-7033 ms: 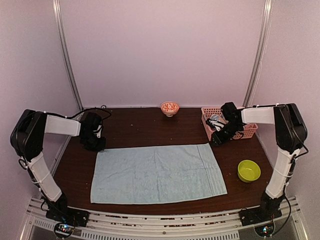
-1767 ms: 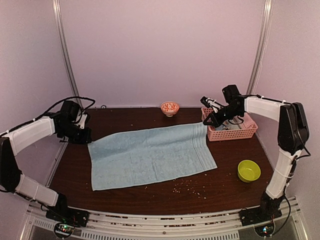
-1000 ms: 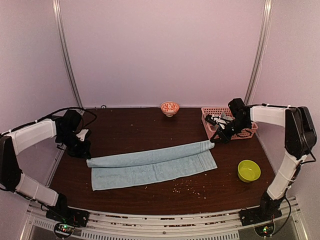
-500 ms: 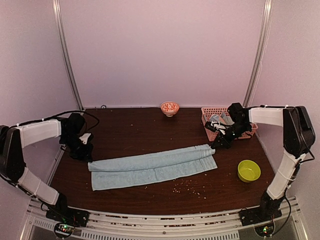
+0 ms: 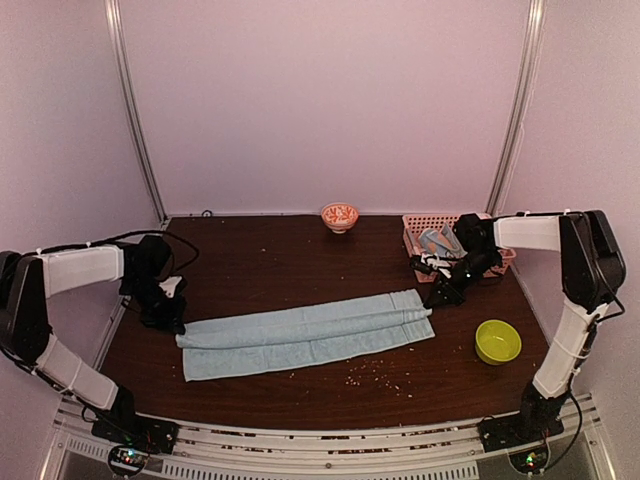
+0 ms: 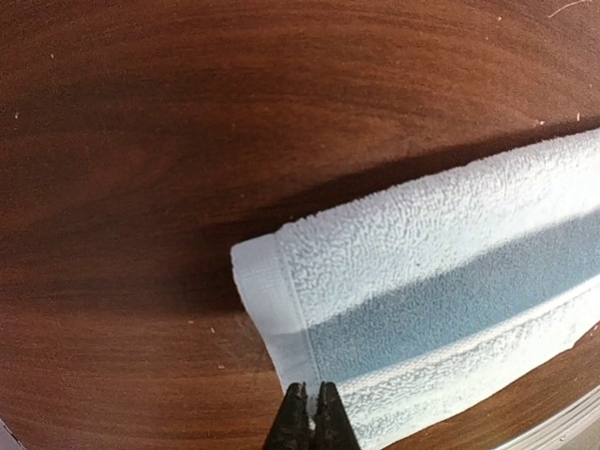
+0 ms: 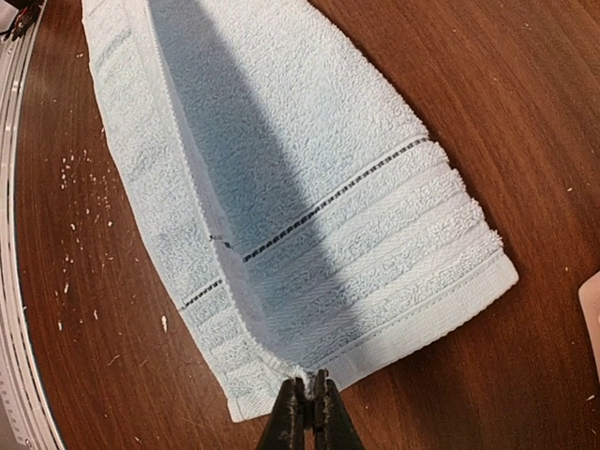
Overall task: Roll the towels
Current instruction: Fold the towel at the center of the board, then move the towel to the center of the board.
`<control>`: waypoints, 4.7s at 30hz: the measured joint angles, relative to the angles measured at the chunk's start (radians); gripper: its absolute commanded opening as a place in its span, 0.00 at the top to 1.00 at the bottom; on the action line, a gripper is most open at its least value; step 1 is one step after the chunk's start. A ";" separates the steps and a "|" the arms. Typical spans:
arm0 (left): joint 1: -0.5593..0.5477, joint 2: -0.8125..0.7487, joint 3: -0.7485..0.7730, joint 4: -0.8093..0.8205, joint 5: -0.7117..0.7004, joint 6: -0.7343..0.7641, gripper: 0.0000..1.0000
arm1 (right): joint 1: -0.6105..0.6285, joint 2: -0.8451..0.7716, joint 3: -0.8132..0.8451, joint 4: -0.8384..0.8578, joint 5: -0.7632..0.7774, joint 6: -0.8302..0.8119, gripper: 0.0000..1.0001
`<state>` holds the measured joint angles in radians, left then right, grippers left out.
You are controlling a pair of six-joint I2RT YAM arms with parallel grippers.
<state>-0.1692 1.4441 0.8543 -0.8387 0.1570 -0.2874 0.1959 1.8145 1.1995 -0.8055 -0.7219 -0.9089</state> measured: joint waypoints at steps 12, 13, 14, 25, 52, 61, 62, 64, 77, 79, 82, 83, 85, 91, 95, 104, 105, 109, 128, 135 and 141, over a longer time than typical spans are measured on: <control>-0.018 -0.014 -0.048 -0.001 0.033 -0.023 1.00 | 0.000 0.005 -0.023 -0.022 0.016 -0.044 1.00; -0.019 -0.014 -0.054 -0.002 0.035 -0.026 0.98 | 0.000 0.006 -0.026 -0.025 0.020 -0.052 1.00; -0.024 -0.016 -0.062 -0.002 0.038 -0.029 0.96 | 0.000 0.006 -0.028 -0.030 0.021 -0.059 1.00; -0.050 -0.280 -0.063 -0.169 0.019 -0.090 0.71 | -0.002 -0.178 -0.218 -0.144 0.129 -0.188 0.67; -0.127 0.204 0.049 0.213 -0.023 -0.168 1.00 | 0.151 0.067 -0.007 0.227 0.449 0.400 0.81; -0.137 0.223 0.069 0.219 -0.070 -0.183 1.00 | 0.158 0.058 -0.029 0.269 0.495 0.447 0.78; -0.137 0.226 0.073 0.221 -0.073 -0.183 1.00 | 0.158 0.058 -0.029 0.270 0.499 0.451 0.77; -0.137 0.226 0.076 0.229 -0.079 -0.183 1.00 | 0.158 0.053 -0.035 0.273 0.507 0.464 0.77; -0.136 0.321 0.196 0.242 -0.108 -0.129 1.00 | 0.155 -0.018 -0.120 0.278 0.605 0.525 0.73; -0.136 0.322 0.207 0.245 -0.108 -0.122 0.99 | 0.151 -0.033 -0.127 0.253 0.615 0.525 0.72; -0.135 0.320 0.232 0.245 -0.108 -0.104 0.93 | 0.144 -0.057 -0.126 0.203 0.625 0.529 0.70; -0.136 0.314 0.237 0.246 -0.106 -0.097 0.90 | 0.143 -0.068 -0.122 0.187 0.626 0.533 0.69; -0.135 0.281 0.238 0.246 -0.104 -0.080 0.80 | 0.140 -0.104 -0.103 0.151 0.631 0.542 0.68; -0.136 0.073 0.230 0.266 -0.088 -0.039 0.70 | 0.133 -0.286 -0.042 0.151 0.678 0.592 0.03; -0.135 -0.057 0.164 0.344 -0.048 -0.032 0.79 | 0.074 -0.392 -0.041 0.170 0.636 0.593 0.00; -0.262 -0.031 -0.032 0.417 0.036 -0.039 1.00 | 0.040 -0.278 -0.126 0.025 0.484 0.472 0.36; -0.290 -0.024 -0.031 0.420 0.038 -0.037 1.00 | 0.040 -0.275 -0.138 0.011 0.488 0.463 0.39; -0.350 -0.013 -0.041 0.423 0.038 -0.053 1.00 | 0.040 -0.262 -0.151 -0.015 0.489 0.439 0.53; -0.383 0.038 -0.158 0.432 0.030 -0.119 1.00 | 0.043 -0.059 -0.134 0.099 0.589 0.513 0.71; -0.383 0.024 -0.158 0.449 0.018 -0.119 1.00 | 0.041 -0.070 -0.134 0.113 0.598 0.562 0.61; -0.383 0.018 -0.158 0.457 0.008 -0.119 1.00 | 0.040 -0.082 -0.110 0.088 0.537 0.606 0.59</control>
<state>-0.5518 1.4624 0.6968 -0.3813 0.1646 -0.4068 0.2356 1.7329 1.0893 -0.7177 -0.1848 -0.3027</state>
